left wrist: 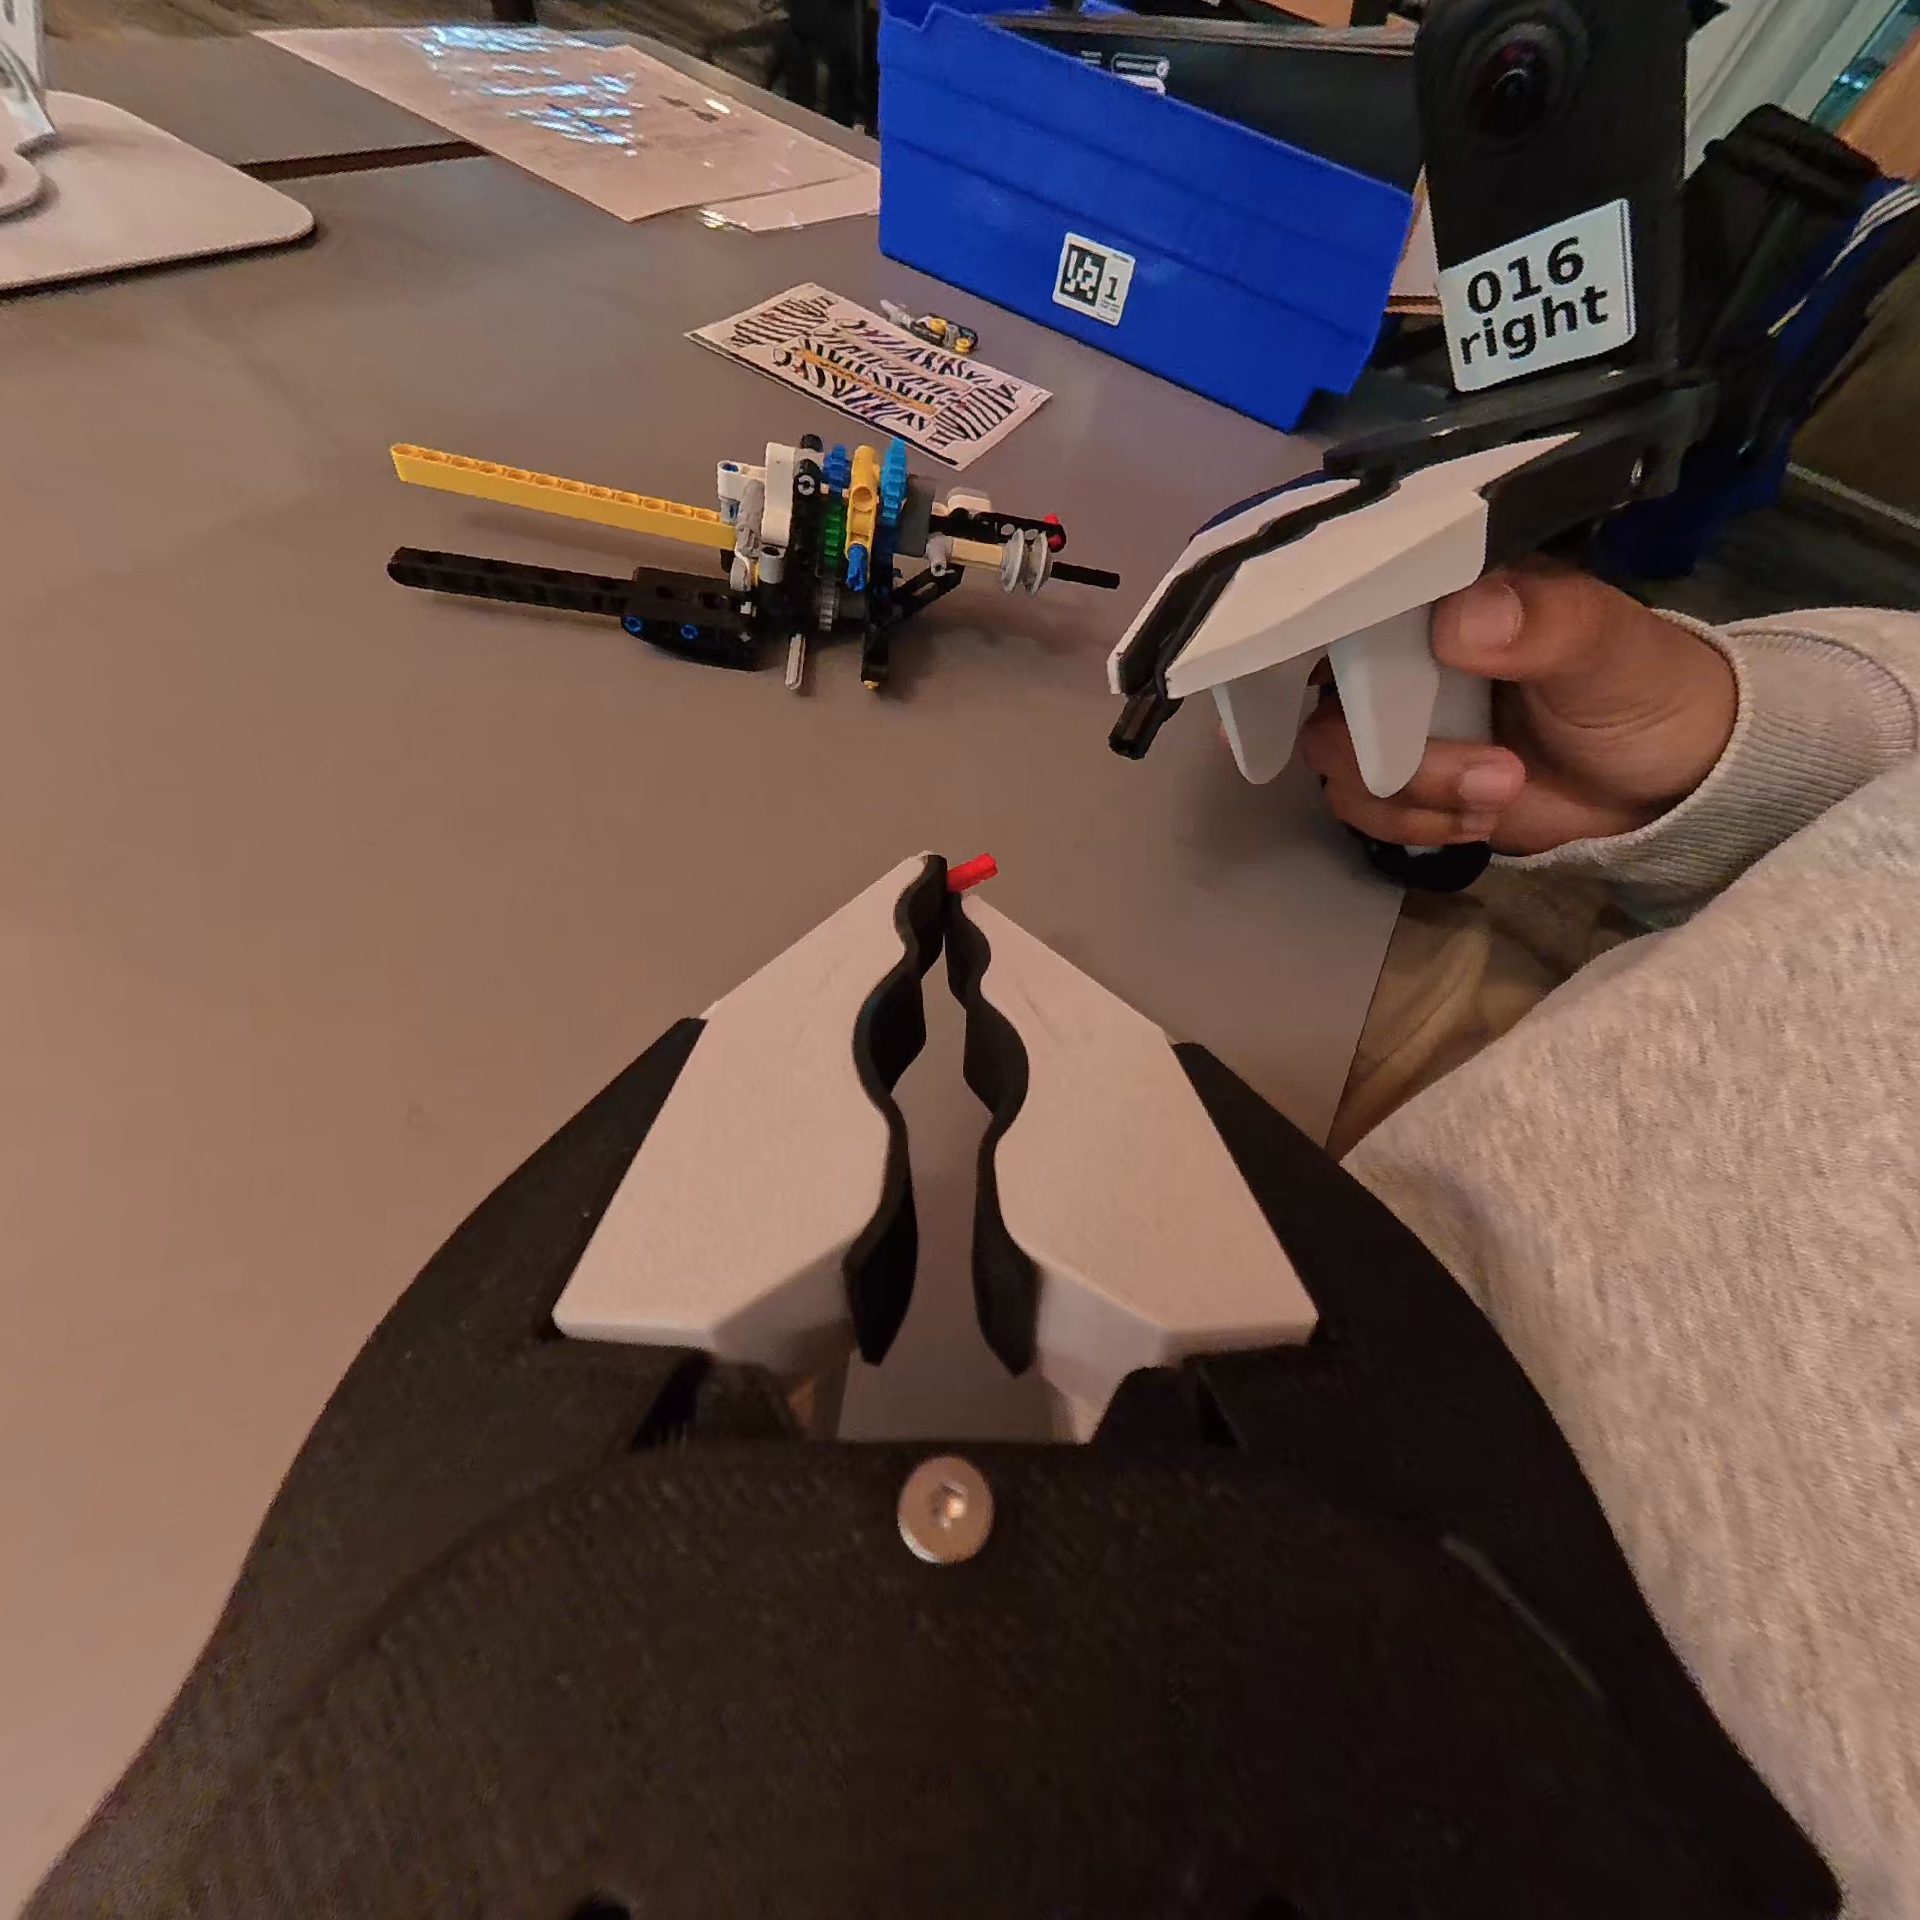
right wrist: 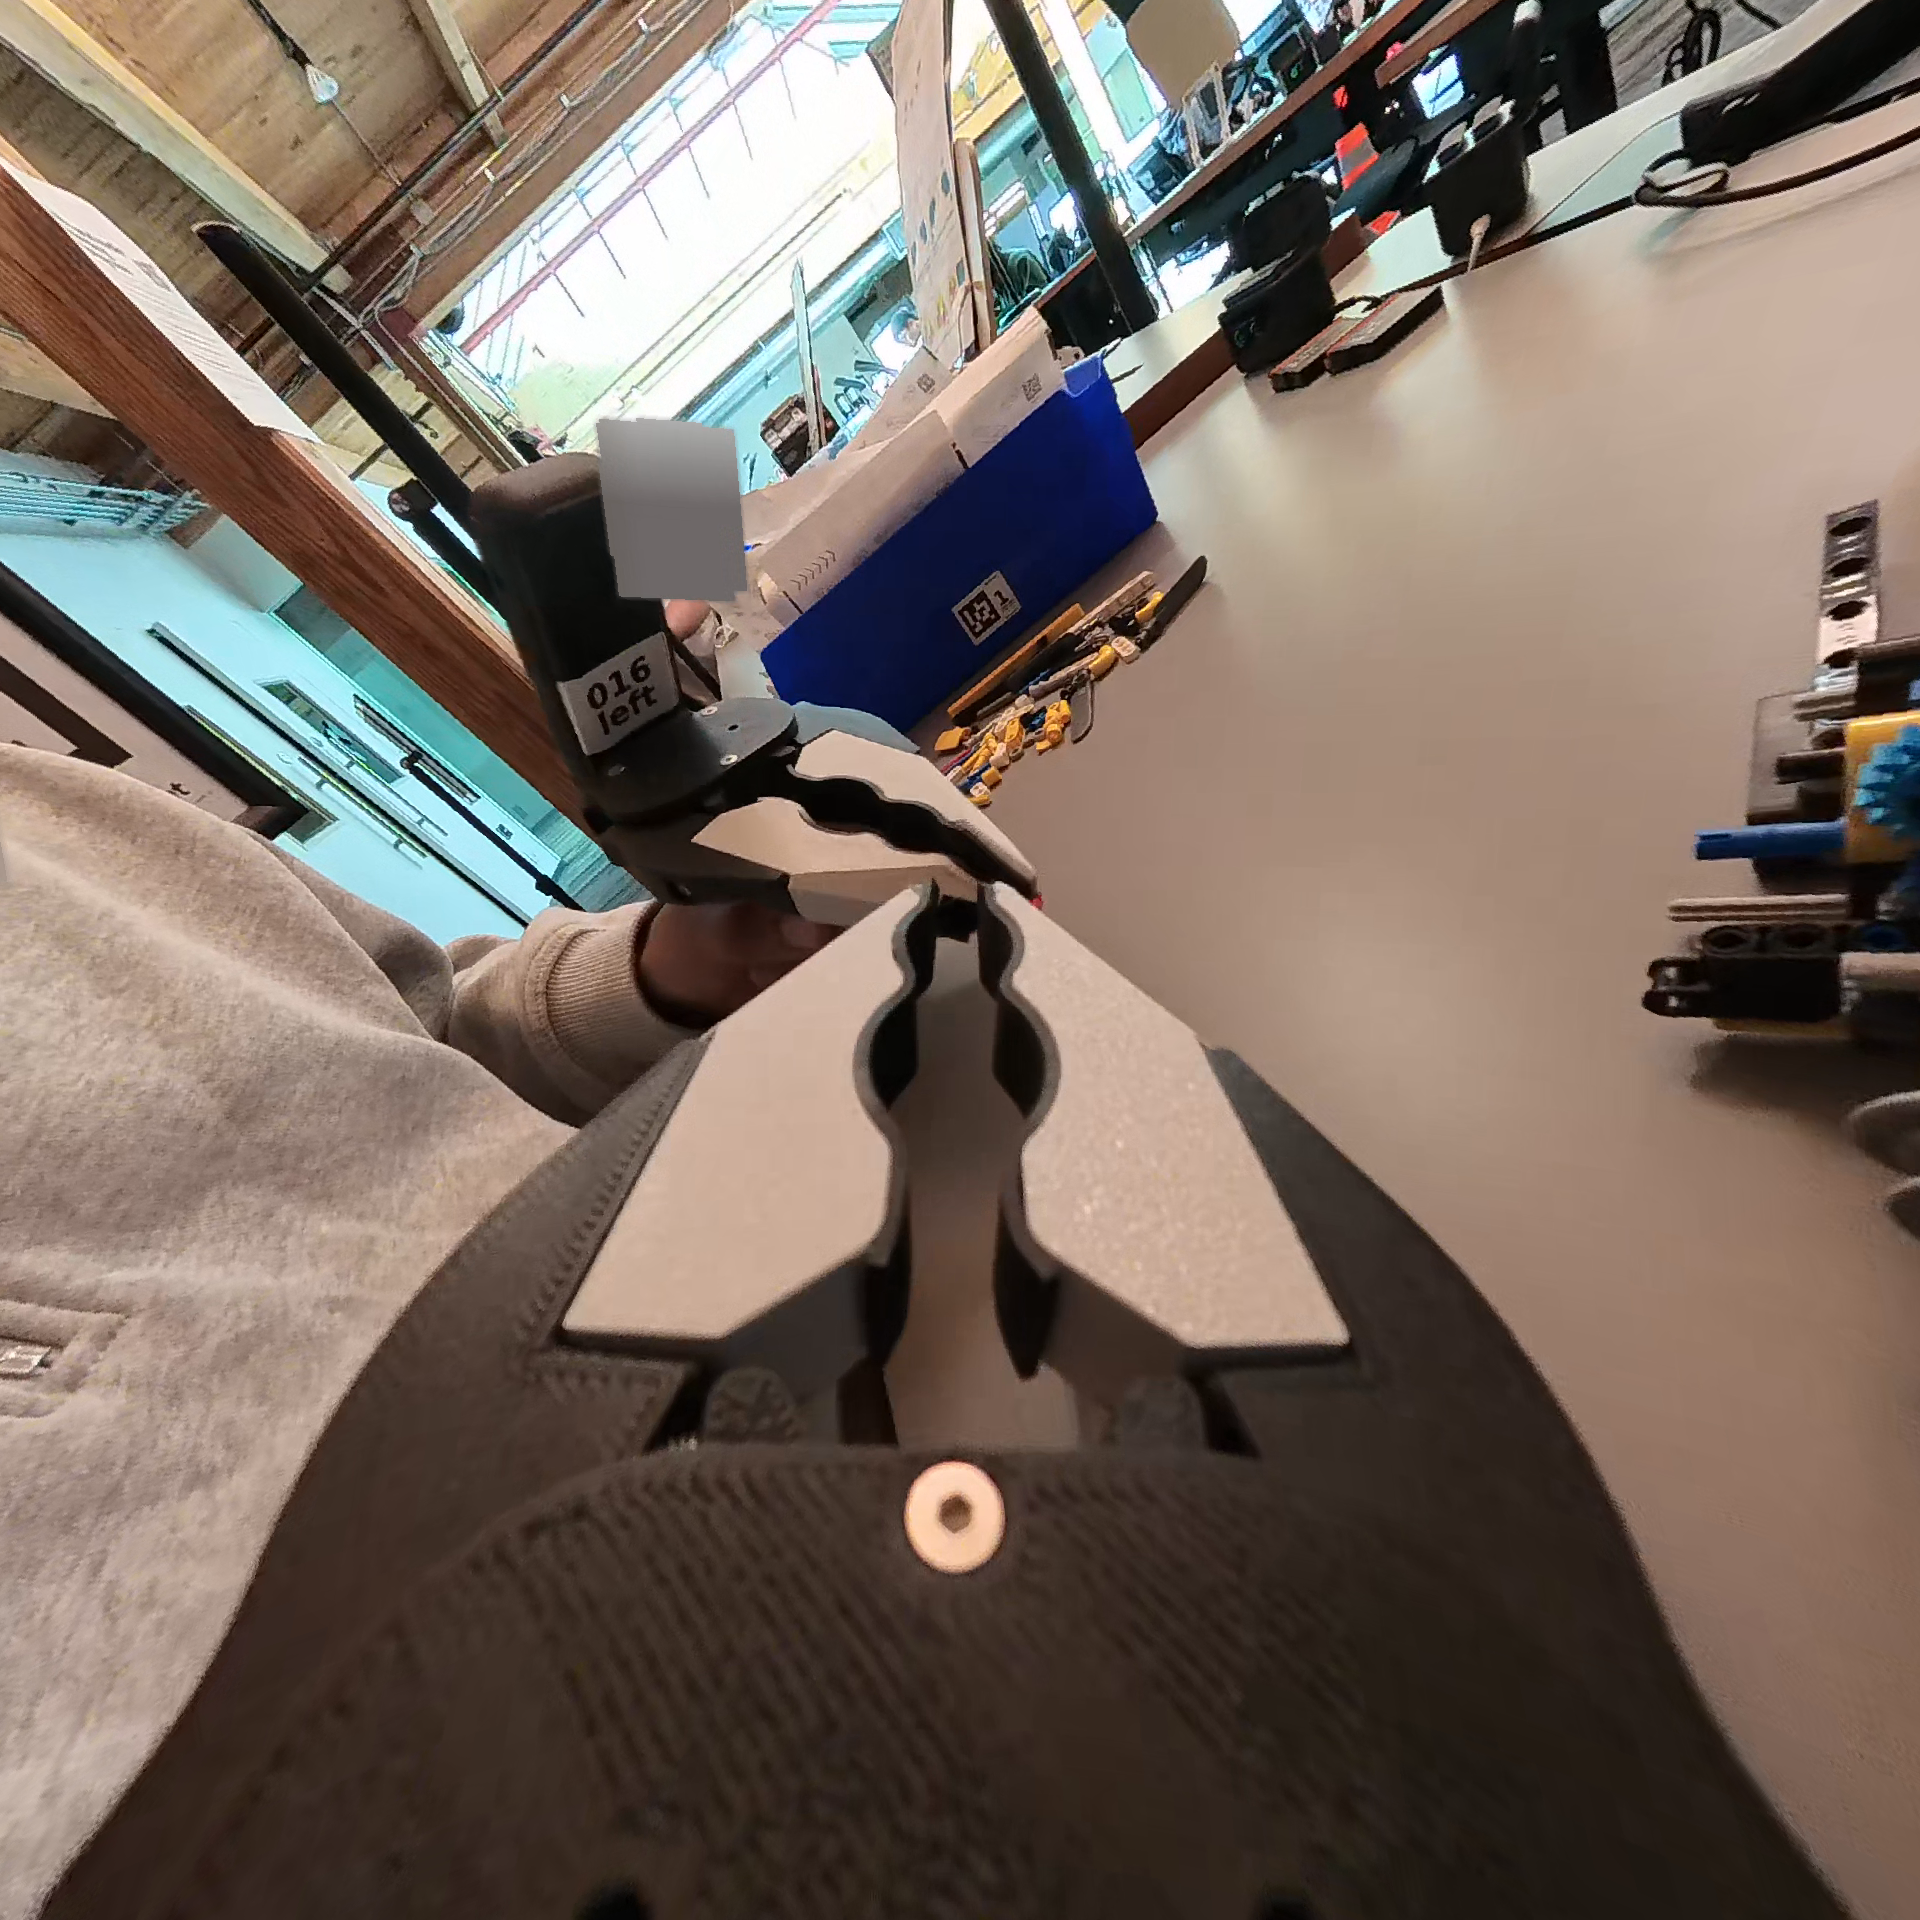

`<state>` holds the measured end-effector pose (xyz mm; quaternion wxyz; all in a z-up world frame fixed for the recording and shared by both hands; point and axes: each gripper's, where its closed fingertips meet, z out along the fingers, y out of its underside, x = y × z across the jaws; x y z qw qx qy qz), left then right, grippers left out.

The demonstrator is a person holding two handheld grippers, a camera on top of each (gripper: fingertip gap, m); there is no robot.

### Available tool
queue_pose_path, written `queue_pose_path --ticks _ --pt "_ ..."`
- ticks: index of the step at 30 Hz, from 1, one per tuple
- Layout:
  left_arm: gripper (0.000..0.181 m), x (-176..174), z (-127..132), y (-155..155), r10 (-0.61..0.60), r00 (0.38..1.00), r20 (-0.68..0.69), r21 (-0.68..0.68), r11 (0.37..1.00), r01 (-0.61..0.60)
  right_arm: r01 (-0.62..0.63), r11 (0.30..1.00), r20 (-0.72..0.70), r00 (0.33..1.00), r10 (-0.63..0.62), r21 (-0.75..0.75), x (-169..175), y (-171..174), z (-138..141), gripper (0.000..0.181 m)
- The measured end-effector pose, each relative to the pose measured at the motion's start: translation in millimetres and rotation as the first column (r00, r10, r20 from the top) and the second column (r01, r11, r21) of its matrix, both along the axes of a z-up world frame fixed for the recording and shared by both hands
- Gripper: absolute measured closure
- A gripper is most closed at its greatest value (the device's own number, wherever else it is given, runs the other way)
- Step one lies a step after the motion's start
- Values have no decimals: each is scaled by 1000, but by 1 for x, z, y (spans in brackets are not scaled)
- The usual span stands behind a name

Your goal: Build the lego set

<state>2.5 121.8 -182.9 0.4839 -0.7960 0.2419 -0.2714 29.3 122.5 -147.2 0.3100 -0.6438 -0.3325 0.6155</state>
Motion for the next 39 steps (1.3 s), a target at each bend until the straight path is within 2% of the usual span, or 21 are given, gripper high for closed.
queue_pose_path --ticks 21,39 --pt "181 0 2 -1 -10 1000 20 3 1000 10 15 1000 -7 1000 -15 -3 2 3 1 175" --pt "181 3 0 -2 -18 1000 -14 10 1000 18 25 1000 -8 1000 -25 -14 3 5 0 175"
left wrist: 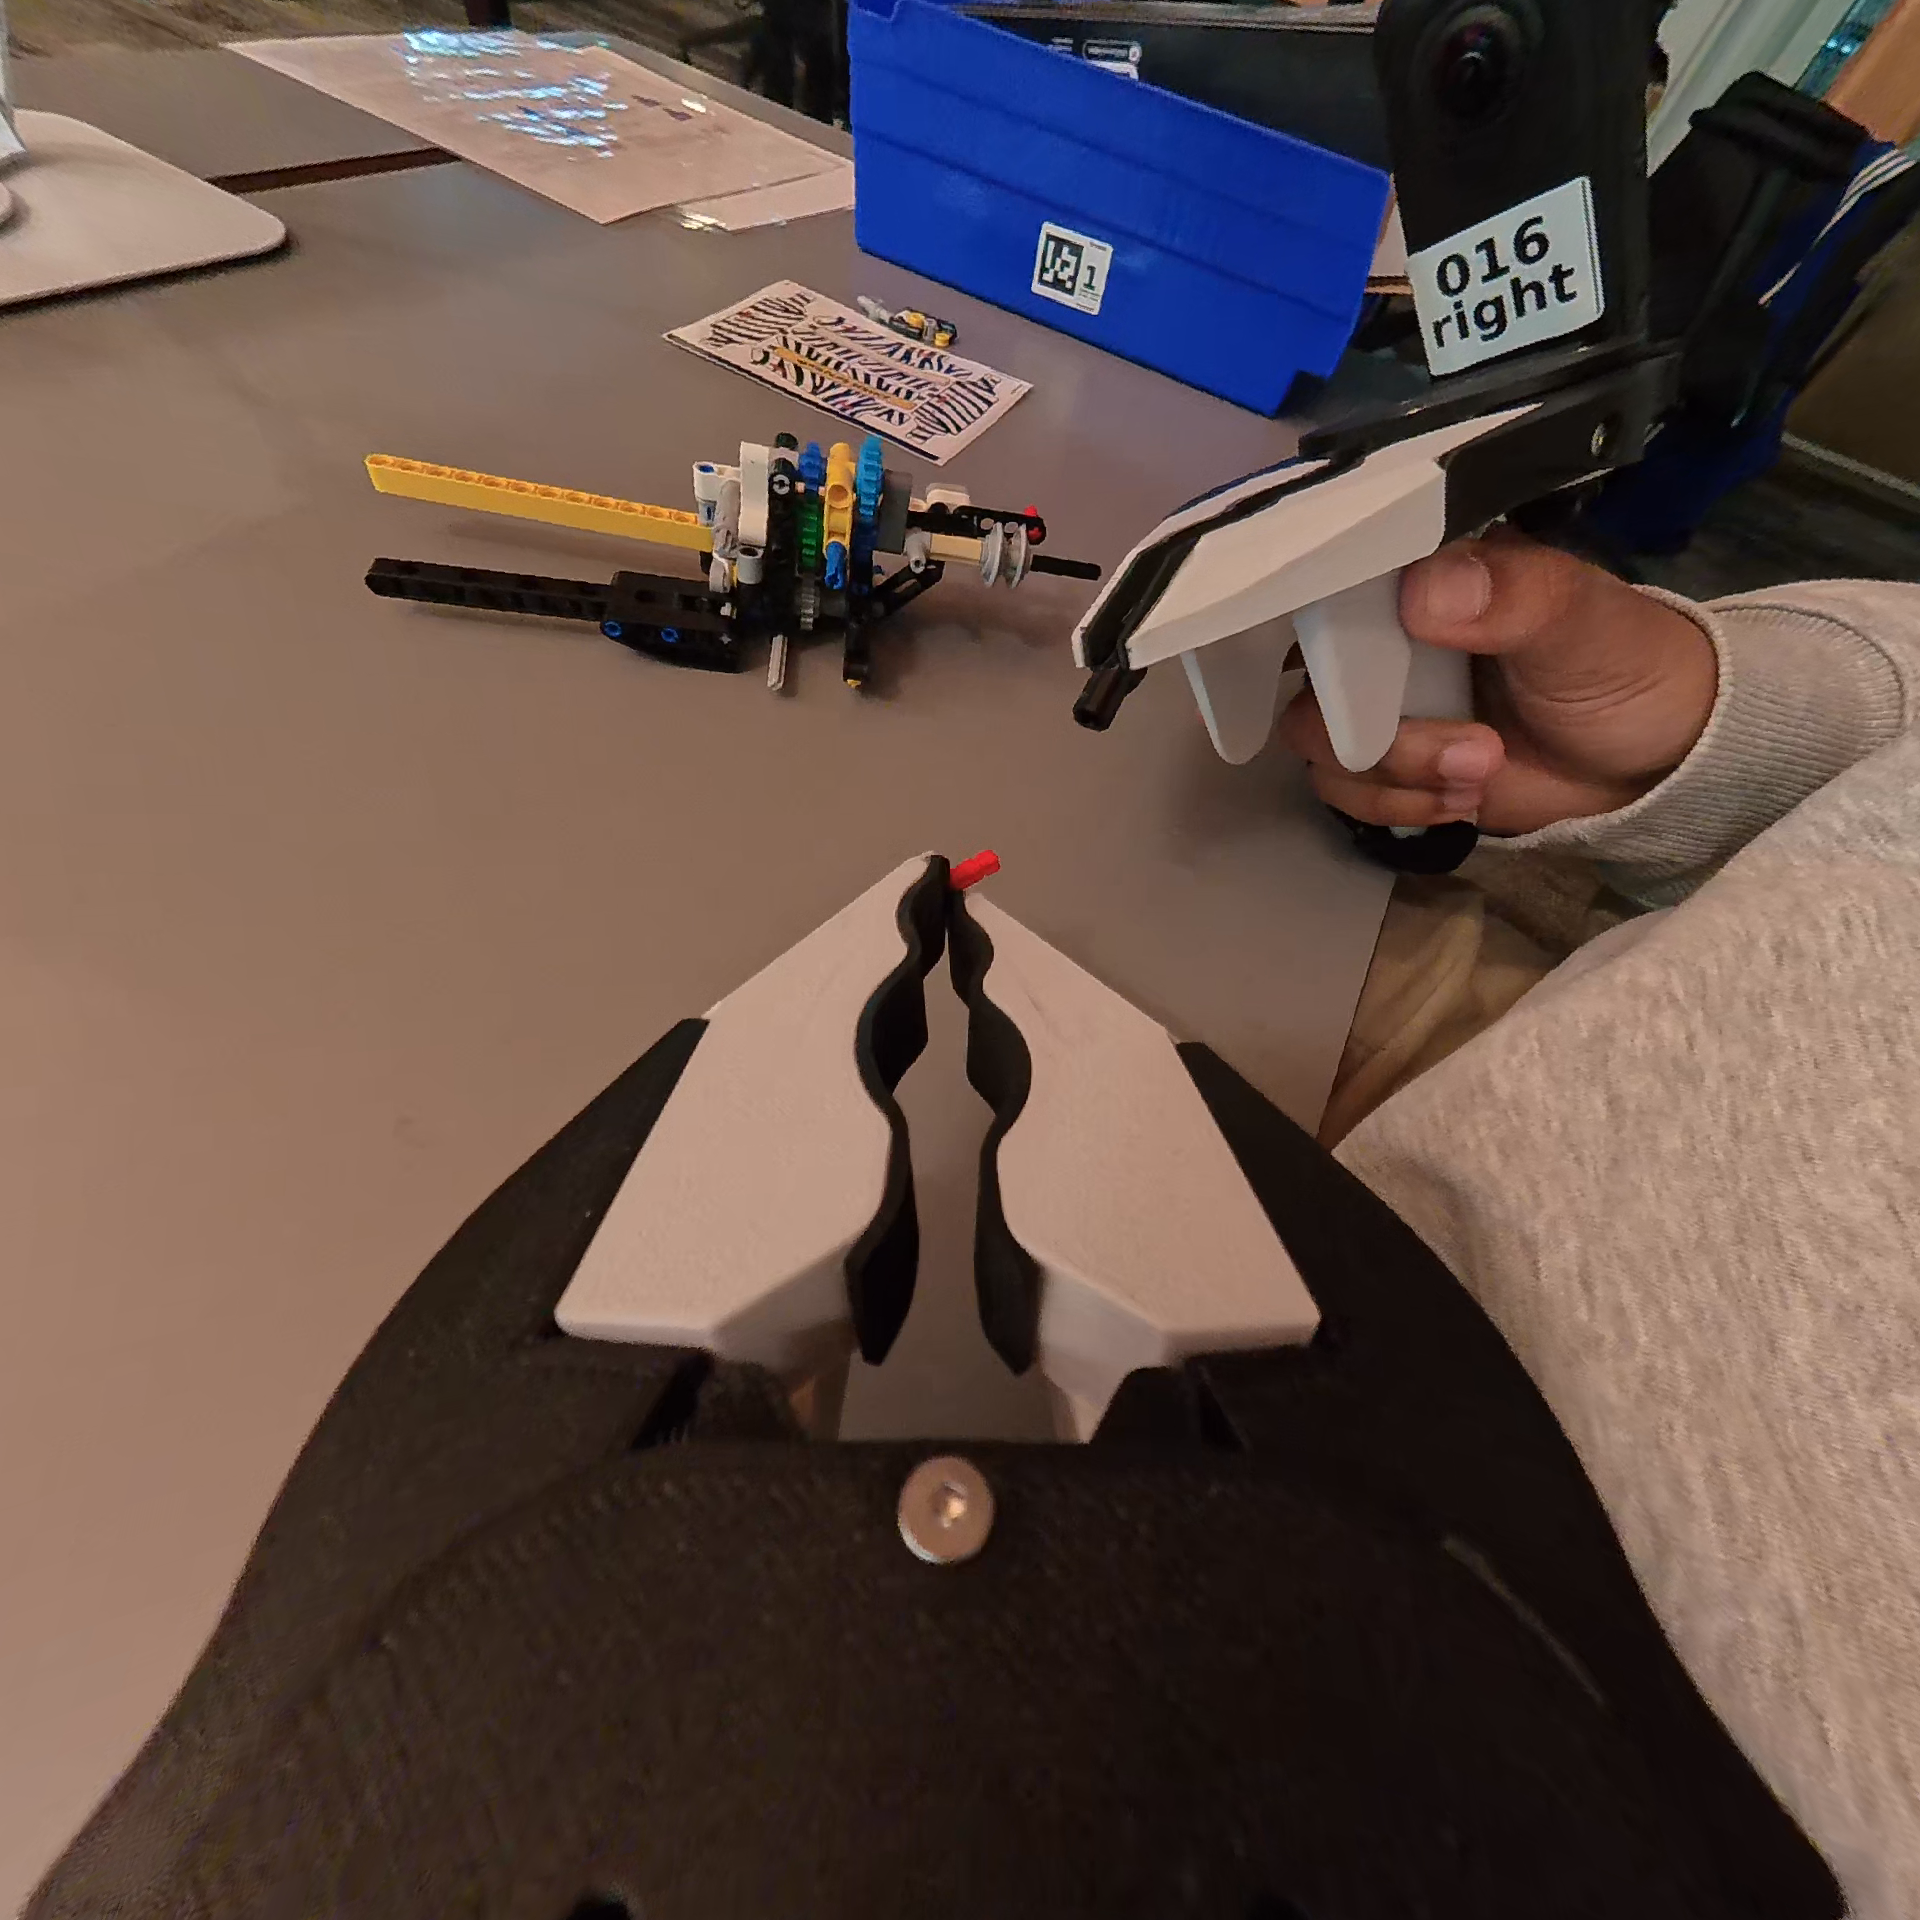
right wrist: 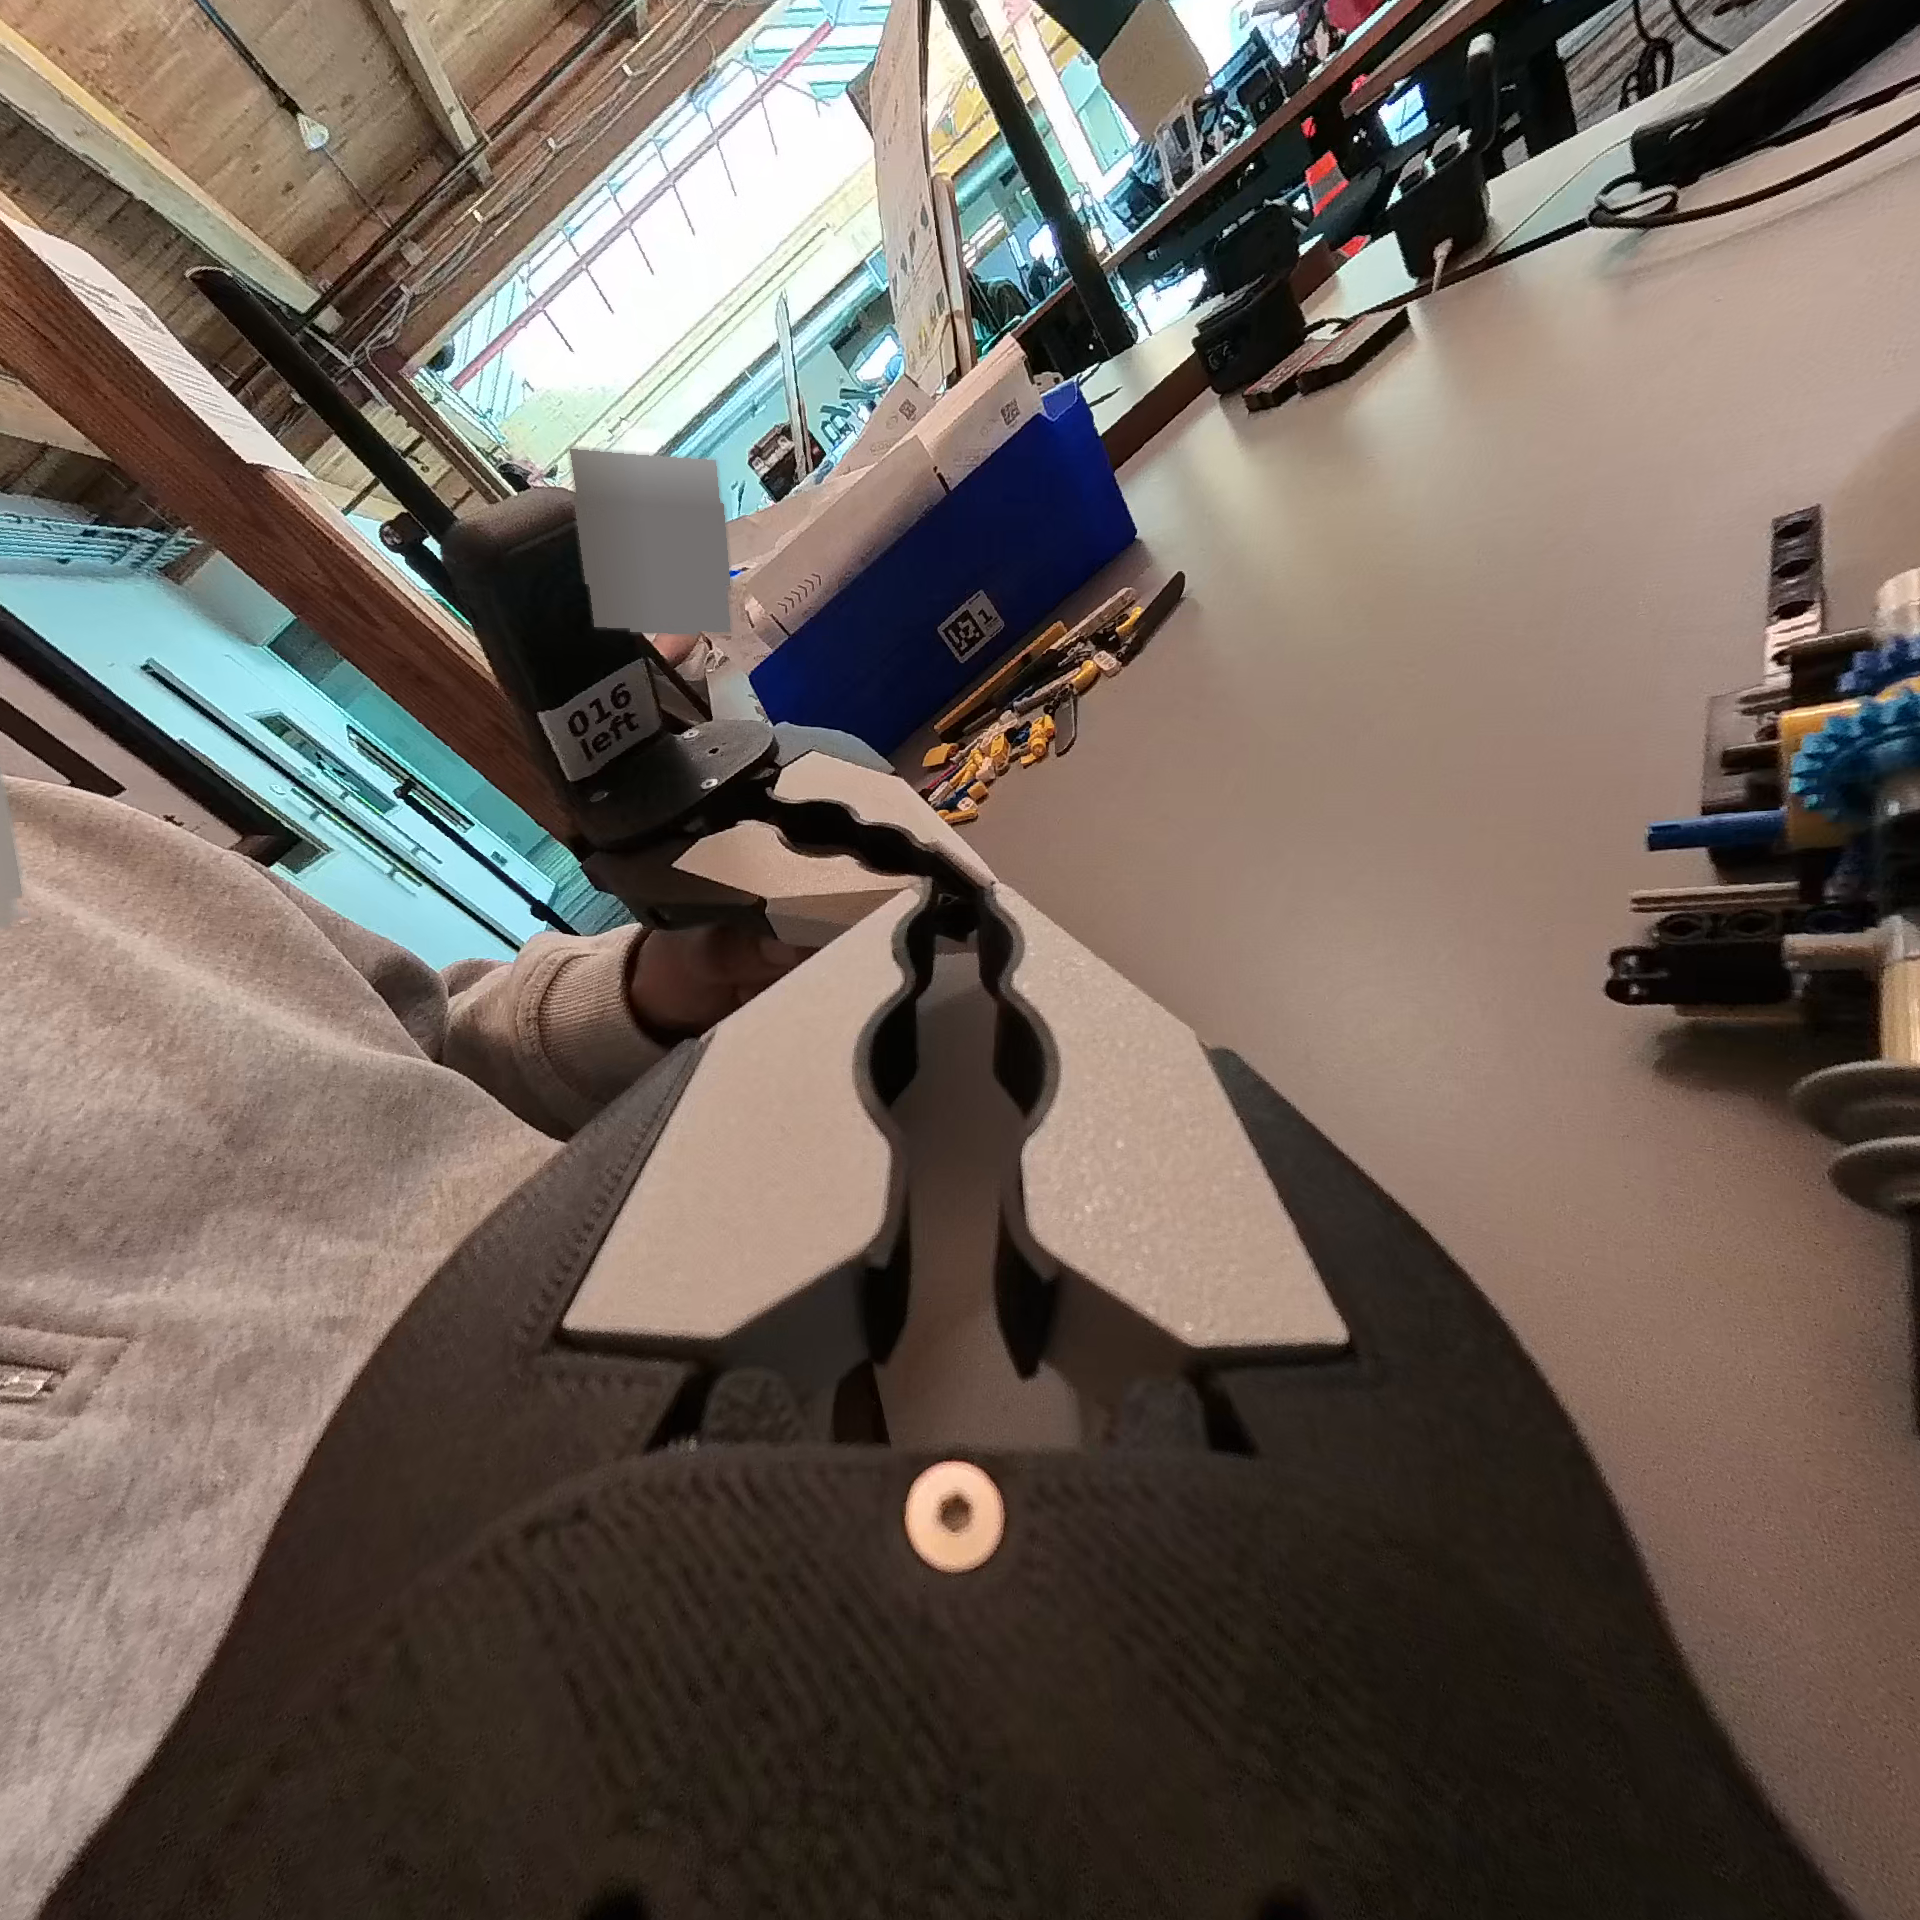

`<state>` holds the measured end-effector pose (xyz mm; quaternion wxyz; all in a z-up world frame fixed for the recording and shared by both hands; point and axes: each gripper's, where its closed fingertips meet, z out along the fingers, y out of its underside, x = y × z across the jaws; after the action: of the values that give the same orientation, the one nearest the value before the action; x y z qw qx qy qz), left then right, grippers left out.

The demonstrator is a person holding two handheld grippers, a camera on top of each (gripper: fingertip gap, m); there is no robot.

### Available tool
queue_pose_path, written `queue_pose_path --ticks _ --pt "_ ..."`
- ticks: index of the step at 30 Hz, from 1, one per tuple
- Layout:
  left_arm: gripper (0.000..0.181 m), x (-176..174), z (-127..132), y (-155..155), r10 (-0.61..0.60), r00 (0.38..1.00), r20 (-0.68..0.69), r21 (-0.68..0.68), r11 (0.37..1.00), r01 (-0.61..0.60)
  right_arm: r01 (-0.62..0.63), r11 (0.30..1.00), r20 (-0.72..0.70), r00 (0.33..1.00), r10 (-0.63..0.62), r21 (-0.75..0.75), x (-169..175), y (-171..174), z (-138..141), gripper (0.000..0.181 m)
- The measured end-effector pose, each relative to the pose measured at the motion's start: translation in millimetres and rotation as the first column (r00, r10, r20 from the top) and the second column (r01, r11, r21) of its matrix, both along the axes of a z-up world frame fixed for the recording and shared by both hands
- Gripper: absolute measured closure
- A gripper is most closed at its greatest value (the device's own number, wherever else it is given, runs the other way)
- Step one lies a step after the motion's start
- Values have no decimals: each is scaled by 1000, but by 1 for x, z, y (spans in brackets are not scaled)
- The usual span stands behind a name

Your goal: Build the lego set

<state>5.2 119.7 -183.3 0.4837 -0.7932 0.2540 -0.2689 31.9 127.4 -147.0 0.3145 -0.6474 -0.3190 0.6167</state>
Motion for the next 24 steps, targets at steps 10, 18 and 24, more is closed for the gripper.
queue_pose_path --ticks 10,18,24 --pt "181 -5 -2 6 60 998 -9 -11 998 -61 36 999 1 999 -36 -23 -4 2 -1 175" --pt "181 -1 0 6 65 997 27 -27 998 -65 92 996 41 995 -91 -9 -10 6 -8 175" --pt "181 2 1 5 78 993 85 -60 995 -74 108 994 81 991 -111 32 -12 6 -11 175"
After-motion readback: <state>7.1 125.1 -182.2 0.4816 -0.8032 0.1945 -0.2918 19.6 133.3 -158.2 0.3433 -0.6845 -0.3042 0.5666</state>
